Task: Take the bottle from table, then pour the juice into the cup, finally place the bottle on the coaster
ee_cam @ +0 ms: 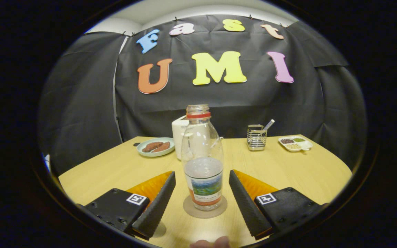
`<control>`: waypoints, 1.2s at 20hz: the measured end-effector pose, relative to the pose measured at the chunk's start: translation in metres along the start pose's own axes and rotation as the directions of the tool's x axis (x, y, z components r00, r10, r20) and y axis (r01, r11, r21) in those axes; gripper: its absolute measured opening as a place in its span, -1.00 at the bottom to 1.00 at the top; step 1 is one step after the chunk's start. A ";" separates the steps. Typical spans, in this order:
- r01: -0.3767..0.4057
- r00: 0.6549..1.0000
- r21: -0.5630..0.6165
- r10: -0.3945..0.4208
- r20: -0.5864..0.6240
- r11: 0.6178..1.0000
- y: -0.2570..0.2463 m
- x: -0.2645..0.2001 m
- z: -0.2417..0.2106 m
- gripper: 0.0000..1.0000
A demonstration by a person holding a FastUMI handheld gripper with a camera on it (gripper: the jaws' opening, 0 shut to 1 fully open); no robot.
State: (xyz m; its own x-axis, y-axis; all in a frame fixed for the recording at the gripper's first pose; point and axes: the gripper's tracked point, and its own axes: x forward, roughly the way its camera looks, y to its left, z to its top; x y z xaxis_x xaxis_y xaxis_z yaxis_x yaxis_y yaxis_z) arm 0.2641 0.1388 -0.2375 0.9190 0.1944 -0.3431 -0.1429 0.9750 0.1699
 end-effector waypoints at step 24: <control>0.177 0.909 -0.047 -0.145 0.391 0.983 -0.034 -0.317 0.150 0.98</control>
State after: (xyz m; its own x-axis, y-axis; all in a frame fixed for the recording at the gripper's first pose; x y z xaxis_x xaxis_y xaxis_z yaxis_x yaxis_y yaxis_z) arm 0.0329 0.0285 0.0039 0.9997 -0.0068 0.0250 0.0052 0.9980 0.0631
